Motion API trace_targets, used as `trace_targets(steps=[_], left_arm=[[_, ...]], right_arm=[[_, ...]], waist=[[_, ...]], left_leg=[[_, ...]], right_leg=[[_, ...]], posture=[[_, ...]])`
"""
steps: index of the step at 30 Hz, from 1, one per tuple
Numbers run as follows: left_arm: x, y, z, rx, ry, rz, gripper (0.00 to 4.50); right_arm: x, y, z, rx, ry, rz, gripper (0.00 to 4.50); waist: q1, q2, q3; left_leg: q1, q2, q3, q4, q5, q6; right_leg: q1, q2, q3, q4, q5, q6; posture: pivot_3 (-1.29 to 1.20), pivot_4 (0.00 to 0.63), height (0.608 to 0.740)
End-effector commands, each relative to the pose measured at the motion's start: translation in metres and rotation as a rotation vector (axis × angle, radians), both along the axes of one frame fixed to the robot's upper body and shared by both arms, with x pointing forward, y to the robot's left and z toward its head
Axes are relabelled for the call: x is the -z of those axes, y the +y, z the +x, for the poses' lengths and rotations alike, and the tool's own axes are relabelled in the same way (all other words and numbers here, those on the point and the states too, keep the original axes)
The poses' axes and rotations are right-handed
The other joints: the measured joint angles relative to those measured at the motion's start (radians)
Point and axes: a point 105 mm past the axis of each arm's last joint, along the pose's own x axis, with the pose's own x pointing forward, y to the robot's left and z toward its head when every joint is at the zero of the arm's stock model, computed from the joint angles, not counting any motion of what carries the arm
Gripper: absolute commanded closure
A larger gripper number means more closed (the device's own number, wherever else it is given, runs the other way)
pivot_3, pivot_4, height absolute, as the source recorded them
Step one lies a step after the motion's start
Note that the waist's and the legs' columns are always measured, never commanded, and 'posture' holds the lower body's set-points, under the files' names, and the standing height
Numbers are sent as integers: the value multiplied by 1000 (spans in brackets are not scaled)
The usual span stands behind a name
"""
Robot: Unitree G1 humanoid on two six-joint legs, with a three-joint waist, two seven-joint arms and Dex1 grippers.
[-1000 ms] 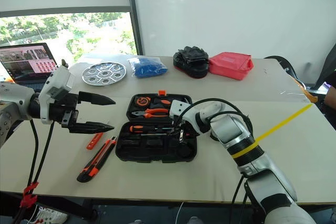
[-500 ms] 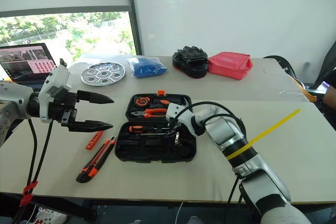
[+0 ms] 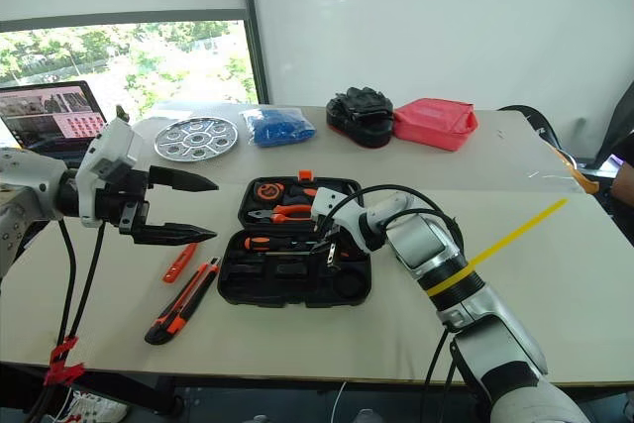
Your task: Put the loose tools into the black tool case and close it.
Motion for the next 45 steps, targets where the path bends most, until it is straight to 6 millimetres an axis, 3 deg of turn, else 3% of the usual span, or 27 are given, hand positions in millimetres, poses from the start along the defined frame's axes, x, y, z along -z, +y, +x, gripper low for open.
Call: trace_targets(steps=[1, 7, 16, 19, 23, 26, 33, 45], left_arm=[[-10, 0, -1, 10, -38, -1, 0], [-13, -2, -1, 17, -42, -2, 0], [-15, -3, 1, 19, -46, 0, 0], [-14, -3, 0, 22, -43, 1, 0], [-14, -3, 0, 24, -43, 4, 0], [-14, -3, 1, 23, -44, 4, 0], [-14, -6, 1, 35, -46, 1, 0], [-14, -6, 2, 36, -47, 7, 0]], right_arm=[[-13, -3, -4, -16, -28, 15, 4476], [0, -3, 2, 19, -14, 11, 4476], [3, 0, 12, 50, -25, 25, 4476], [-1, 1, 11, 42, -31, 29, 4476], [-28, 5, 0, 8, -9, 90, 4476], [-35, 2, 4, 24, -32, 87, 4476], [-14, -8, 16, 66, -34, 27, 4476], [10, -8, 15, 72, 0, -1, 4476]], waist=[[0, 0, 0], [0, 0, 0], [-1, 0, 0], [-1, 0, 0], [-1, 0, 0], [-1, 0, 0], [2, 0, 0], [-1, 0, 0]], left_leg=[[0, 0, 0, 0, 0, 0], [0, 0, 0, 0, 0, 0], [0, 0, 0, 0, 0, 0], [0, 0, 0, 0, 0, 0], [0, 0, 0, 0, 0, 0], [0, 0, -1, 0, 0, 0], [-1, 0, 1, 0, 0, 0], [-1, 0, 1, 0, 0, 0]], right_leg=[[0, 0, 0, 0, 0, 0], [0, 0, 0, 0, 0, 0], [0, 0, 0, 0, 0, 0], [0, 0, 0, 0, 0, 0], [0, 0, 0, 0, 0, 0], [0, 0, 0, 0, 0, 0], [0, 0, 0, 0, 0, 0], [-1, 0, 0, 0, 0, 0]], posture=[[0, 150, 740], [0, 150, 740], [0, 150, 740], [0, 150, 740], [0, 150, 740], [0, 150, 740], [0, 150, 740], [0, 150, 740]])
